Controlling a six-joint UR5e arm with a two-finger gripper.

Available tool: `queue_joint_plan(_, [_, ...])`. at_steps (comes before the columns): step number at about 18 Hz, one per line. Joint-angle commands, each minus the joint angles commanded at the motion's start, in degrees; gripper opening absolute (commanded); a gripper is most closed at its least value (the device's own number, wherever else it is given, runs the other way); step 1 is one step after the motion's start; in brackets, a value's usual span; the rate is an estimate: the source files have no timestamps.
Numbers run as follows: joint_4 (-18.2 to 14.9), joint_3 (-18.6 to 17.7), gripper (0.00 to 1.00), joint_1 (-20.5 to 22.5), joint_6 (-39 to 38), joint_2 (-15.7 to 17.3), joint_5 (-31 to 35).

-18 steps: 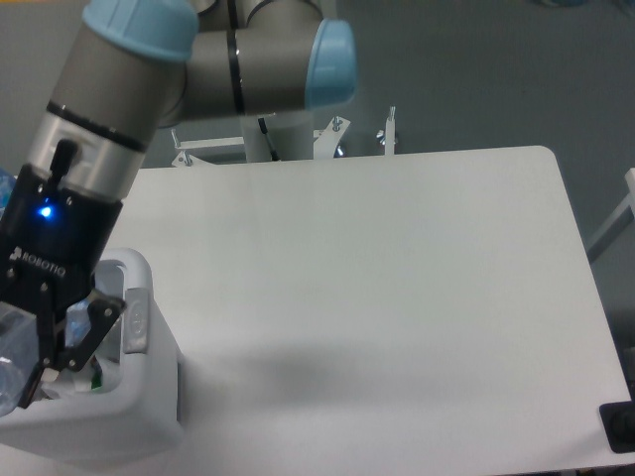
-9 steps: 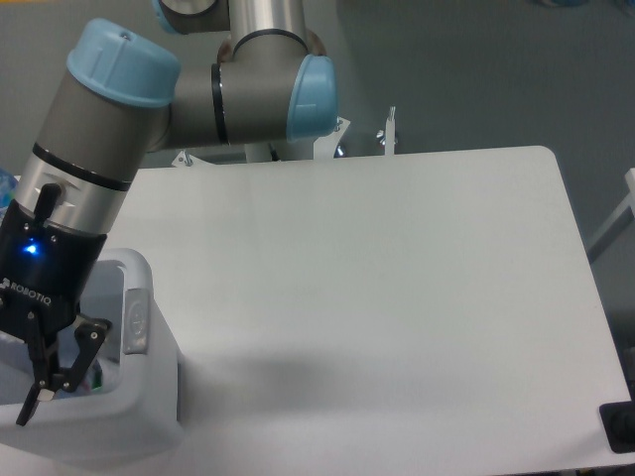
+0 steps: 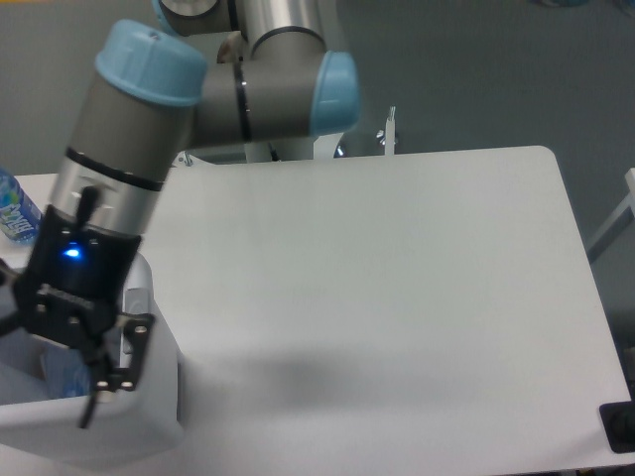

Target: Place the trash in the trash can

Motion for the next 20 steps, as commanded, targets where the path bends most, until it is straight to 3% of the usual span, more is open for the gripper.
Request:
queue_joint_plan(4, [-0.4, -0.9, 1.0, 3.7, 4.6, 2.0, 8.7])
queue_joint_plan(8, [-1.1, -3.2, 1.0, 8.8, 9.8, 4.7, 10.0])
queue_joint_plan(16, [-14.7, -9.8, 1.0, 15.7, 36.4, 11.7, 10.7])
queue_joint_plan(20, [-19.6, -10.9, 1.0, 16.0, 48.1, 12.9, 21.4])
